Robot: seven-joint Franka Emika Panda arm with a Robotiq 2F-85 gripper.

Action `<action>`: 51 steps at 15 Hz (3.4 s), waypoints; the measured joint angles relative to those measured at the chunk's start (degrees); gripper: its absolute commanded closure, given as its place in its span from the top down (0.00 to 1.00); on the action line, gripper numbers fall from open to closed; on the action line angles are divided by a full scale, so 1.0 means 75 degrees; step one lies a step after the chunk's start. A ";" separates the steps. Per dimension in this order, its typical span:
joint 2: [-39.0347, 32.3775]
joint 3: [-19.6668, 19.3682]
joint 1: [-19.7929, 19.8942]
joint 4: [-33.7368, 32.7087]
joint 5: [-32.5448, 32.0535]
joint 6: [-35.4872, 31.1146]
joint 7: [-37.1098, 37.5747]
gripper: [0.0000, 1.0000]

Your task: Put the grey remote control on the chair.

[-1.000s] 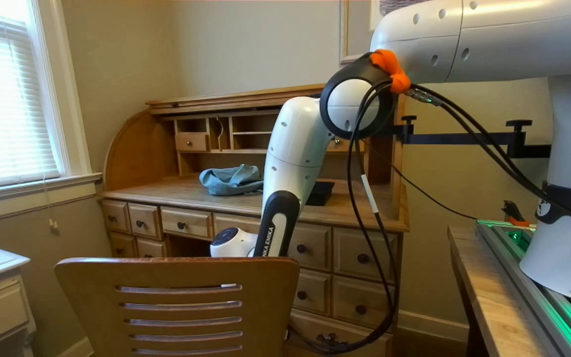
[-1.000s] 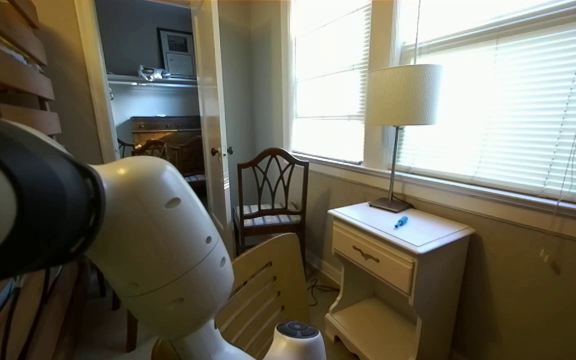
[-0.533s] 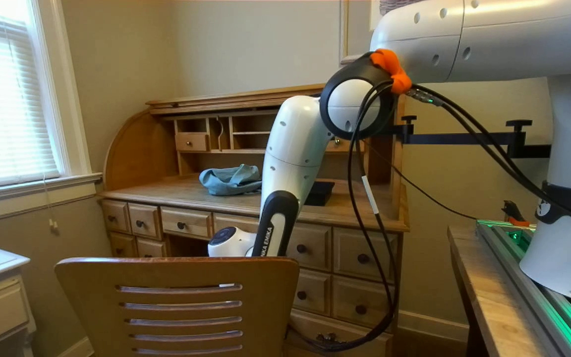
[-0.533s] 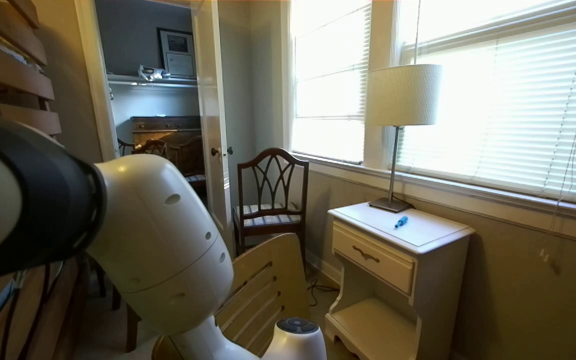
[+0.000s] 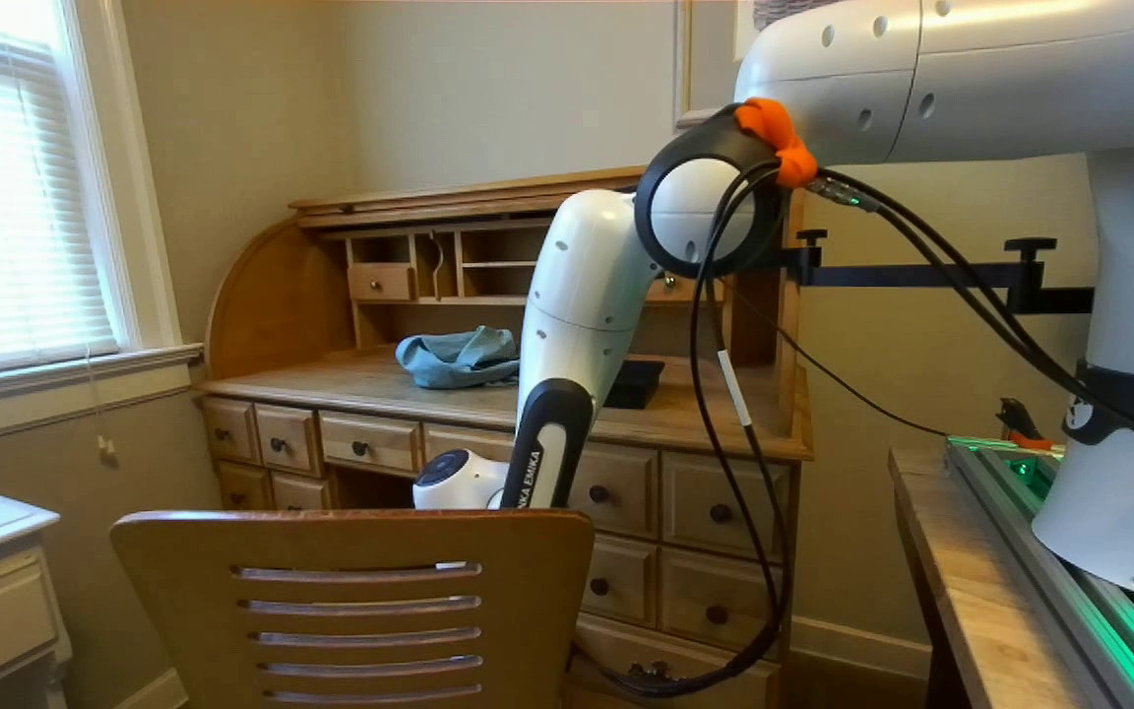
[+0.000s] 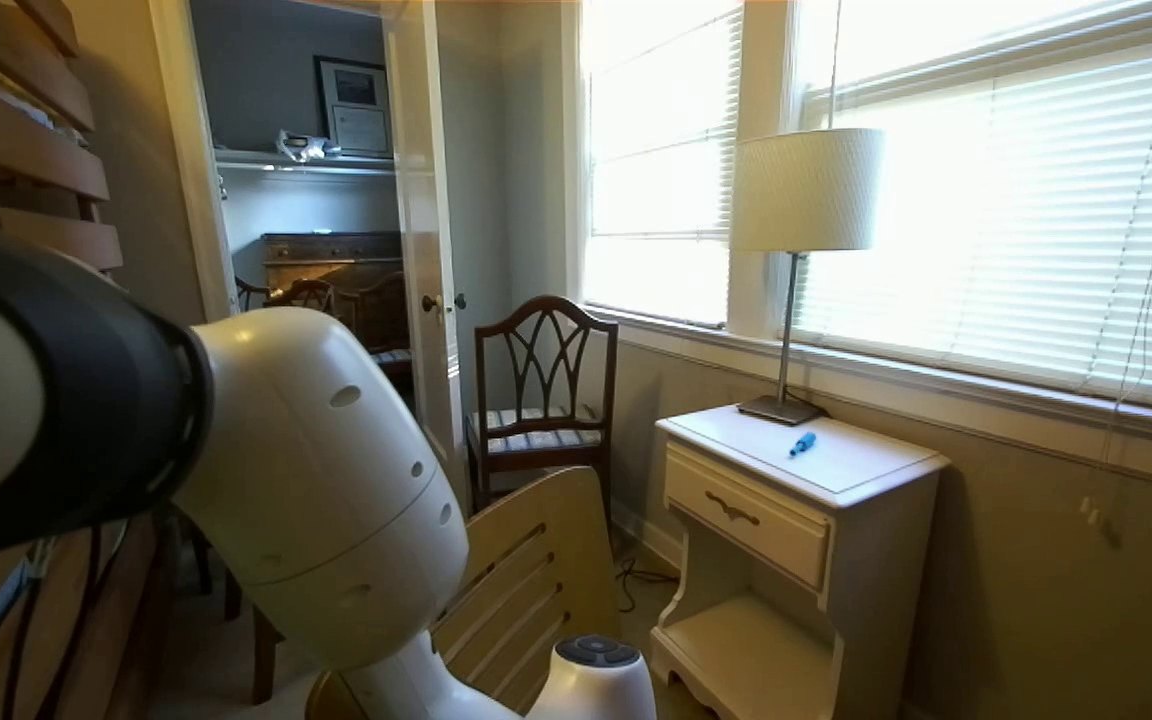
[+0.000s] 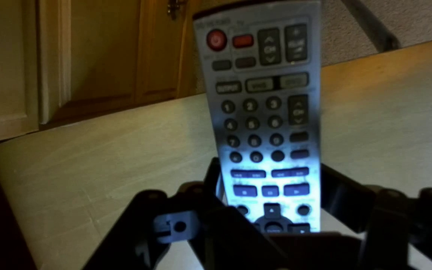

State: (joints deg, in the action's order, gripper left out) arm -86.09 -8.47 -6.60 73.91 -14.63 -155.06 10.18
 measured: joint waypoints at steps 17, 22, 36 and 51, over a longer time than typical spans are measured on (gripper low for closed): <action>-0.0008 -0.1211 -0.0641 0.0027 -0.0260 0.0155 0.2949 0.35; -0.0009 -0.1082 -0.0526 0.0030 -0.0524 -0.0367 0.2730 0.47; -0.0006 -0.0920 -0.0269 0.0004 -0.0646 -0.0356 0.2567 0.89; 0.0964 -0.0530 0.0337 -0.0390 -0.0306 0.0510 0.2507 1.00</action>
State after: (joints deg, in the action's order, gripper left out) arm -78.86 -12.44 -4.07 70.99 -16.93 -151.23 28.98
